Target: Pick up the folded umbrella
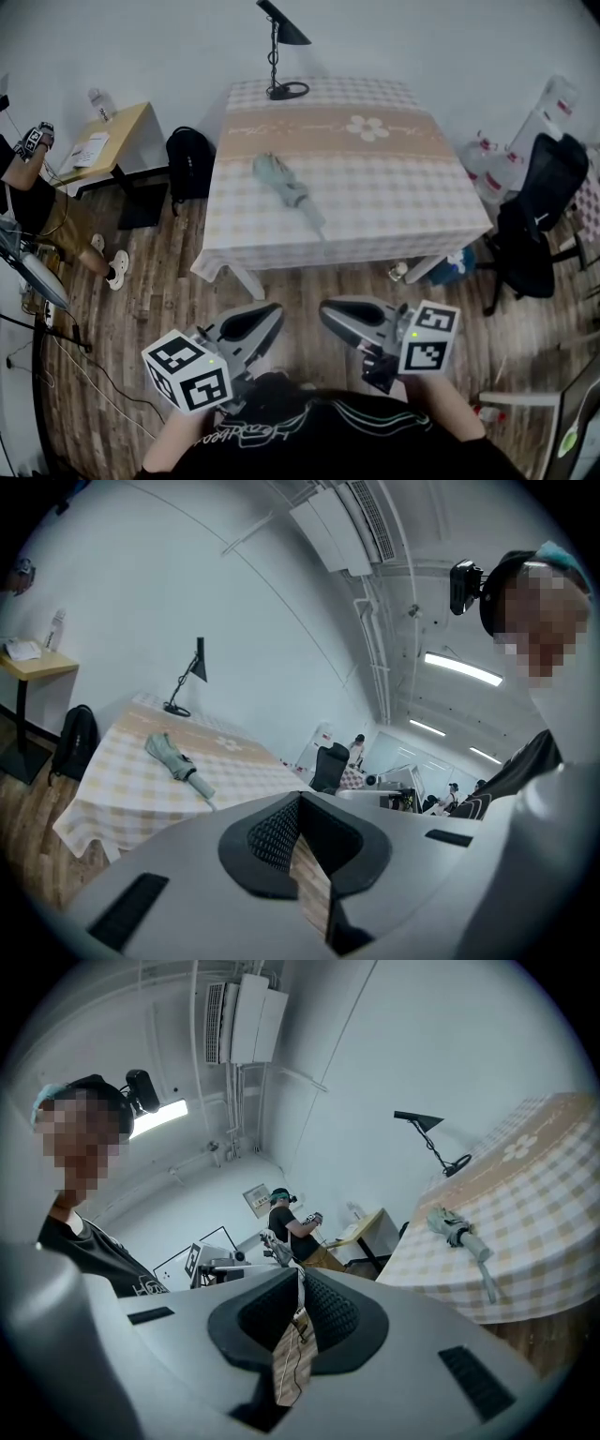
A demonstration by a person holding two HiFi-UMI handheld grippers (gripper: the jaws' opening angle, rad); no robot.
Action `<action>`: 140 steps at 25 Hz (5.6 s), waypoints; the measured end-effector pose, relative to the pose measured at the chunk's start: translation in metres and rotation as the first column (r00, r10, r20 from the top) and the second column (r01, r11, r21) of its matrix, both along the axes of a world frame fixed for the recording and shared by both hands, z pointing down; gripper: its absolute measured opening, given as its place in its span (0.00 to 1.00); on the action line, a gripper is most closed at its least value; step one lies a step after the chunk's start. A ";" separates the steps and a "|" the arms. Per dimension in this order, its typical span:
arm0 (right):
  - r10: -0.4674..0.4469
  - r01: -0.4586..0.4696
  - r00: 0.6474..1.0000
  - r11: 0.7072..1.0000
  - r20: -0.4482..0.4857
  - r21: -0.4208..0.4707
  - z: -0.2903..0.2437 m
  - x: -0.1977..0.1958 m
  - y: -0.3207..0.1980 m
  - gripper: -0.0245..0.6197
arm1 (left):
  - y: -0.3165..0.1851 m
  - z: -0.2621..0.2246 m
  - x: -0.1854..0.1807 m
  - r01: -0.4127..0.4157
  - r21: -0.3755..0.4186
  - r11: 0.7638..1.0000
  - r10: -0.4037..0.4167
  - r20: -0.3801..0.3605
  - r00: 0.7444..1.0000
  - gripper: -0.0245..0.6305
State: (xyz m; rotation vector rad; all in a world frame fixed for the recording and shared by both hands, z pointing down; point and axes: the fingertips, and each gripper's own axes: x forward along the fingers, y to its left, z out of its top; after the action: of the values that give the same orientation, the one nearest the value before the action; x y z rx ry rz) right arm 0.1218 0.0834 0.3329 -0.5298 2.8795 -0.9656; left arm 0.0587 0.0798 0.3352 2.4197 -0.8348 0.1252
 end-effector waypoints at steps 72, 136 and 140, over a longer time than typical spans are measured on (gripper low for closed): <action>-0.049 -0.108 0.644 0.982 -0.763 -0.154 0.262 -0.085 -0.451 0.67 | -0.418 0.121 -0.144 -0.016 -0.278 0.960 0.005 -0.038 0.999 0.03; 0.115 -0.211 0.818 0.971 -0.564 -0.109 0.182 -0.059 -0.388 0.48 | -0.325 0.104 -0.125 0.112 -0.285 0.952 -0.115 0.006 0.993 0.03; 0.161 -0.219 0.850 0.974 -0.502 -0.060 0.145 -0.052 -0.366 0.48 | -0.311 0.092 -0.111 0.109 -0.256 0.961 -0.111 0.005 0.994 0.03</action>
State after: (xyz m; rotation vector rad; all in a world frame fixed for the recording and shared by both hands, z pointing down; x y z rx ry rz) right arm 0.0701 -0.2830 0.4781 -1.2158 3.1169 -1.1023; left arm -0.0521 -0.2307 0.4275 2.1265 -0.8888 0.1683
